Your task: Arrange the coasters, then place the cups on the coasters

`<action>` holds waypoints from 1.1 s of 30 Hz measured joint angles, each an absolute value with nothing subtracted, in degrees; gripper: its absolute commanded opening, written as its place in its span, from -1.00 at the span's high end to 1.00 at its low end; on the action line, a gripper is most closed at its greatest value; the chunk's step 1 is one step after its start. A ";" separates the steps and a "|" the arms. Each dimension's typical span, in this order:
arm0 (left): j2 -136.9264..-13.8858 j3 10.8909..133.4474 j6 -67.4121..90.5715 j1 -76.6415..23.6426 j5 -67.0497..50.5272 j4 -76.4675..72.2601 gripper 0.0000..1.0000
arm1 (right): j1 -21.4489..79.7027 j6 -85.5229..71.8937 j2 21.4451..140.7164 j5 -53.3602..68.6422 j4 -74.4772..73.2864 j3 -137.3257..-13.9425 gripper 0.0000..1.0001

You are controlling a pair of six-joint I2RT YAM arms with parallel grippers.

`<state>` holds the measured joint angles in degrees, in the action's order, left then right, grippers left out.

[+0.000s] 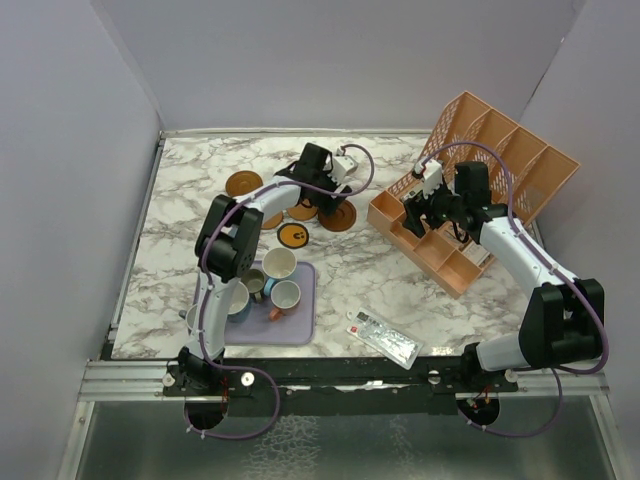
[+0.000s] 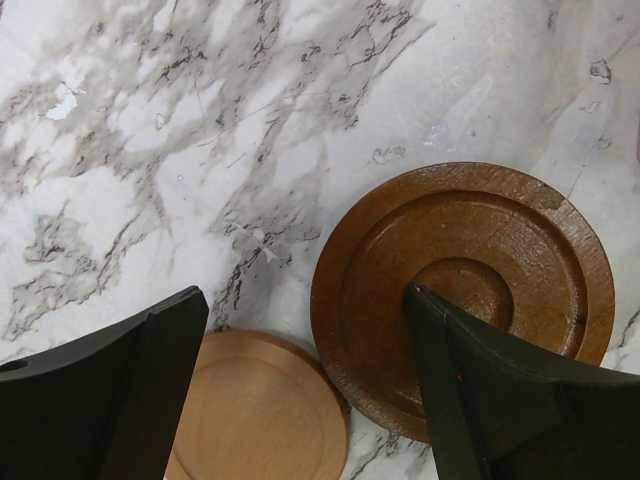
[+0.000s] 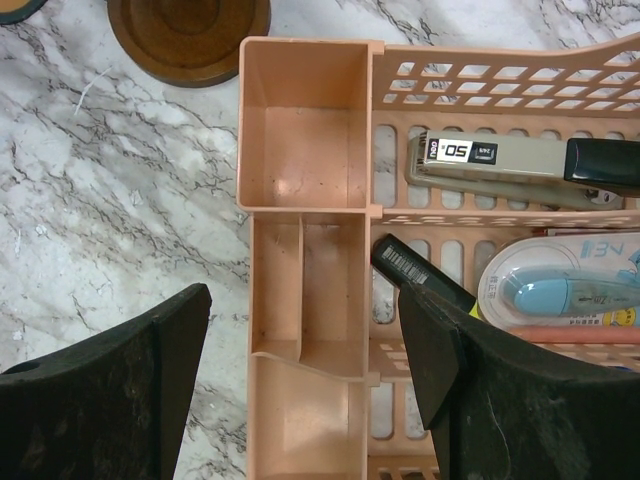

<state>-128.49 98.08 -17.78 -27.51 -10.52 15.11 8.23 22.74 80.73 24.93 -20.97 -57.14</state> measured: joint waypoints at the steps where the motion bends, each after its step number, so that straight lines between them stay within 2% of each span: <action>1: -128.49 98.24 -18.09 -27.51 -10.15 15.25 -0.63 | 8.23 22.76 80.73 24.93 -20.97 -57.14 -0.54; 7: -129.67 100.53 -19.00 -27.35 -7.22 16.29 -0.55 | 8.23 22.76 80.73 24.91 -20.97 -57.14 -0.54; 21: -136.31 110.67 -14.66 -21.56 -1.96 16.34 -0.52 | 8.23 22.81 80.75 24.91 -20.97 -57.14 -0.53; 27: -136.25 109.86 -13.85 -17.58 -0.78 15.07 -0.52 | 8.23 22.83 80.95 24.93 -20.97 -57.14 -0.53; 33: -132.60 103.59 -14.76 -13.98 0.34 12.60 -0.53 | 8.23 22.83 81.60 24.93 -20.97 -57.14 -0.53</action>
<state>-132.60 103.59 -14.76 -13.98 0.34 12.60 8.23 22.83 81.60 24.93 -20.97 -57.14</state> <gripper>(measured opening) 0.762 0.767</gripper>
